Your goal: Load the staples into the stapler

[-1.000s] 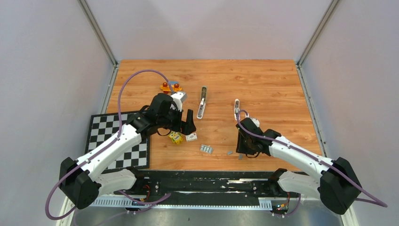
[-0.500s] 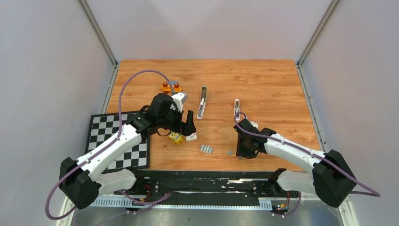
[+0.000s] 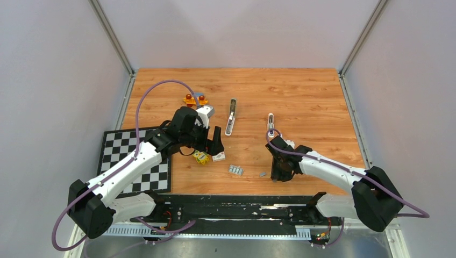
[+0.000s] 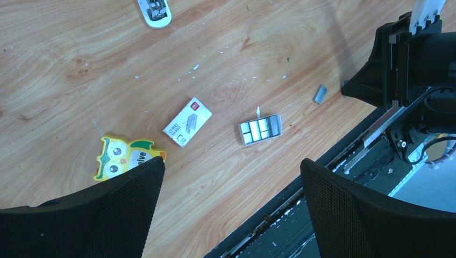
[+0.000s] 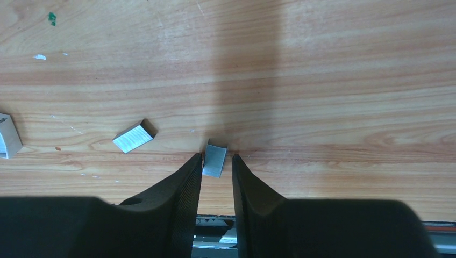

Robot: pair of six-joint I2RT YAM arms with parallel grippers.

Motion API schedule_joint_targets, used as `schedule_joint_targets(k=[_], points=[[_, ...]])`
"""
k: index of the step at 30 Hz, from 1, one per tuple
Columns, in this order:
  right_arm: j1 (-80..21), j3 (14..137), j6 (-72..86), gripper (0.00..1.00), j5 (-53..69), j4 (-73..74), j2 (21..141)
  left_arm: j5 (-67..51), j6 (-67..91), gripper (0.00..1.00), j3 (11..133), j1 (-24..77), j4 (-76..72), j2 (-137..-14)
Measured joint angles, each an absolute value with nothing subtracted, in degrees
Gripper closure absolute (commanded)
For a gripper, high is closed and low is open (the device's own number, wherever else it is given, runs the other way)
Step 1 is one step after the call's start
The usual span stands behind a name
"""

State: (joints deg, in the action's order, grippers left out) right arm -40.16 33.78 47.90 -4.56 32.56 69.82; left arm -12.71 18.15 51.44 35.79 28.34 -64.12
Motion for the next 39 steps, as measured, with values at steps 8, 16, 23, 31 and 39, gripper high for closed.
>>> schedule_joint_targets(k=[8, 16, 23, 31, 39], points=[[-40.2, 34.1, 47.4, 0.81, -5.0, 32.6, 70.3, -12.7, 17.8, 0.03, 51.4, 35.8, 28.4, -64.1], [-40.1, 35.5, 43.8, 0.82, -6.9, 32.0, 72.1, -12.4, 17.3, 0.03, 51.4, 35.8, 29.0, -64.1], [-34.7, 42.9, 34.2, 0.82, -9.0, 30.6, 78.0, -12.4, 17.6, 0.03, 51.4, 35.8, 28.8, -64.1], [-25.6, 55.4, 22.7, 0.82, -8.1, 25.1, 85.4, -13.7, 21.6, 0.03, 48.6, 35.8, 23.9, -64.9], [-21.8, 61.8, 16.2, 0.82, -4.3, 22.8, 92.9, -14.4, 23.5, 0.03, 47.7, 35.8, 21.5, -68.0]])
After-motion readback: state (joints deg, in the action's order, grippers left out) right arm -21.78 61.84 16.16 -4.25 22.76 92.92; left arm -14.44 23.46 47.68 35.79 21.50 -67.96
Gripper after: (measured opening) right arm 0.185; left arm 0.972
